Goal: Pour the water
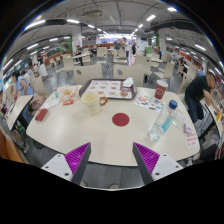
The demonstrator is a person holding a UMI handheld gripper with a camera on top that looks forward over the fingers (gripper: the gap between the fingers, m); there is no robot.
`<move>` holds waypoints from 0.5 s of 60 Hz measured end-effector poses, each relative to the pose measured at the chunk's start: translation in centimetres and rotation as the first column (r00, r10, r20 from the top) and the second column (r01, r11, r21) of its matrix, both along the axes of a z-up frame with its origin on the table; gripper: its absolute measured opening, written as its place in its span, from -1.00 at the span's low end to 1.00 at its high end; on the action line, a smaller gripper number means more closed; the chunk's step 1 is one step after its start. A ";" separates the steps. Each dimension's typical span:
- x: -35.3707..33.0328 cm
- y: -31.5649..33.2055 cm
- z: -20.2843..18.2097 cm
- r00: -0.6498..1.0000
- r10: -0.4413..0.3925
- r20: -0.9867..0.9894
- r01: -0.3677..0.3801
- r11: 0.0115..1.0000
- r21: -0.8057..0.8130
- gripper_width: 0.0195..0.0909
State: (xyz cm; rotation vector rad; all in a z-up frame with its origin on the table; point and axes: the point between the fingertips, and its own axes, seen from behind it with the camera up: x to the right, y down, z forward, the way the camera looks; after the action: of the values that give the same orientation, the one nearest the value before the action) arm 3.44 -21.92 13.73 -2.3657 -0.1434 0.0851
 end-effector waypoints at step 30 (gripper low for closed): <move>3.7 1.9 -1.5 0.998 -0.025 -0.054 0.025 1.000 -0.010 0.84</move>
State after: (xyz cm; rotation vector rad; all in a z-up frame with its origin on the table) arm 7.15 -20.04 12.21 -2.3715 -0.0875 0.1378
